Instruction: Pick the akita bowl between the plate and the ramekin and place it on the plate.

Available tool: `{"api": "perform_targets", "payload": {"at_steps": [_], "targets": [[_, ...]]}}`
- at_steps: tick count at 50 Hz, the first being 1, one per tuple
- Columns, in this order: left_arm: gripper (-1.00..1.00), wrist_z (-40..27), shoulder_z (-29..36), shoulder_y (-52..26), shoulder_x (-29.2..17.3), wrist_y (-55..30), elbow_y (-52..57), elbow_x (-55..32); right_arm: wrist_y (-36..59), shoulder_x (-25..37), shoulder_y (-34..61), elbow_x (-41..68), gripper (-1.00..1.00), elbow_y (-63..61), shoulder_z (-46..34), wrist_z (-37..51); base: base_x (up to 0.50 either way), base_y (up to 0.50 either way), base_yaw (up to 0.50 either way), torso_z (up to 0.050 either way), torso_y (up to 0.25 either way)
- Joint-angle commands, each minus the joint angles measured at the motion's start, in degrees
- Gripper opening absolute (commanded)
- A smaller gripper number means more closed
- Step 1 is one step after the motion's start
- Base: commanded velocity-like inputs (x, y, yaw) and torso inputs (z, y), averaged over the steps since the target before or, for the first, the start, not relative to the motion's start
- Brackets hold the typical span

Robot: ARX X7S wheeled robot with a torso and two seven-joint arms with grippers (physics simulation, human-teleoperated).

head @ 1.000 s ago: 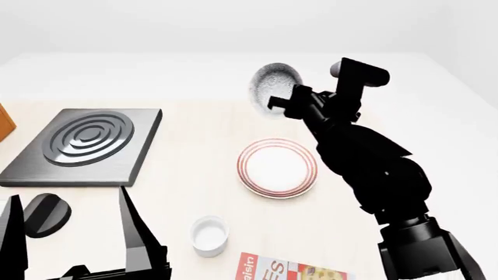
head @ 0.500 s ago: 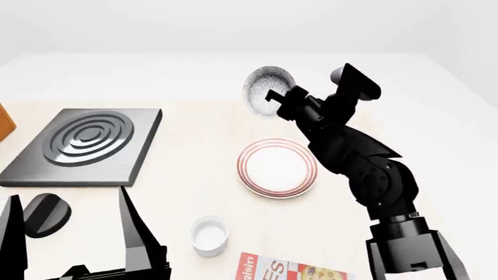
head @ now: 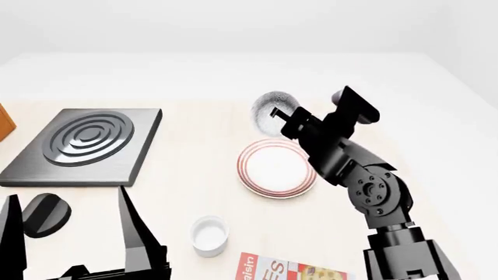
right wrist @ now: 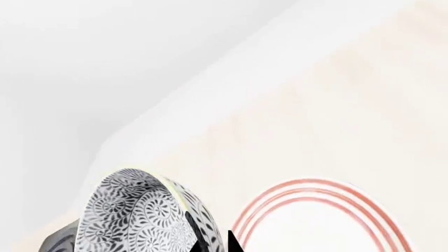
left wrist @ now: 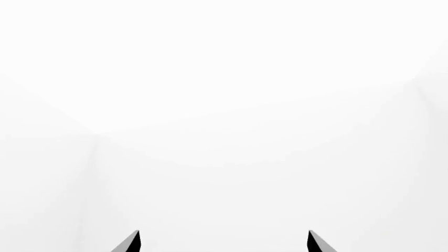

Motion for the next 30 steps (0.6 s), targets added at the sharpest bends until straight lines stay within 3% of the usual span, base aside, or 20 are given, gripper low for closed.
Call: {"api": "perform_targets", "payload": {"at_steps": [1,30], "targets": [[1.0,1.33,-2.09,0.16,1.28,0.73,0.2,-0.11,0.4,-1.24,-0.92,-0.43,-1.0,-2.18,0.8,-0.74,0.0,0.0,0.0,0.0,0.0],[1.0,0.85,-2.07,0.3,1.08,0.68,0.31,-0.11,2.45,4.22,-2.3,-9.03,-1.0,-3.61,-9.02,-1.78,0.0,0.0,0.0,0.0,0.001]]}}
